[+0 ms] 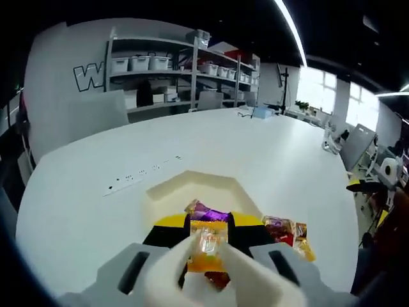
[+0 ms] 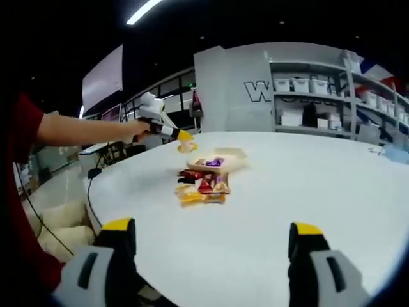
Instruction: Place the target food into the container with the food tongs after gripping and lifting it, then release it inside without dropping or visibly crushing the food.
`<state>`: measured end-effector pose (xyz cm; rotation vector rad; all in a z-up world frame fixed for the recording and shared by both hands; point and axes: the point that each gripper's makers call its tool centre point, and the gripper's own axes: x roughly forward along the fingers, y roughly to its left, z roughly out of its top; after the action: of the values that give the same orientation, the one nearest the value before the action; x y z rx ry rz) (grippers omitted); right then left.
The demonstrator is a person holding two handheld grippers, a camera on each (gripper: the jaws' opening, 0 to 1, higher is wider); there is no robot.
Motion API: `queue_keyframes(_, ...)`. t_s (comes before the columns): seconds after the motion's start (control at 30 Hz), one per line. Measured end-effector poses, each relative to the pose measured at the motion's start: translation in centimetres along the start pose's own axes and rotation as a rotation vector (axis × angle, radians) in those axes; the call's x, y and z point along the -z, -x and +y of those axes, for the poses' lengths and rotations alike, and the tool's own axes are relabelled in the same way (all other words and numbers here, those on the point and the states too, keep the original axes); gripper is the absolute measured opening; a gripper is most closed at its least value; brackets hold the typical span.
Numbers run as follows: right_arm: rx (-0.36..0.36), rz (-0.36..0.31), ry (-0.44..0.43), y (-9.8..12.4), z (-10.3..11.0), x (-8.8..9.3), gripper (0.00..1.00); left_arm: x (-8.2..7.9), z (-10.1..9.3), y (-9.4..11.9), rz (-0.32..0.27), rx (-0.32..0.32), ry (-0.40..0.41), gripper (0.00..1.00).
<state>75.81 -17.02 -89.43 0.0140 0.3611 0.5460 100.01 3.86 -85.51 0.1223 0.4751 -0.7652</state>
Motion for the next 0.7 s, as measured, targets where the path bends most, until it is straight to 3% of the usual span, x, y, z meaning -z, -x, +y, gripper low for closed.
queue_keyframes(0.5,0.032,0.014,-0.013,0.6,-1.5,0.6,0.99,-1.3,0.8,-2.1,-0.017,-0.004,-0.006,0.23)
queue_keyframes(0.57,0.031,0.017,-0.01,0.6,-1.5,0.6,0.99,-1.2,0.6,-2.4,-0.014,0.02,-0.014,0.26)
queue_keyframes(0.7,0.029,0.016,-0.009,0.6,-1.4,0.6,0.99,-2.0,1.0,-2.1,-0.066,0.011,0.026,0.28)
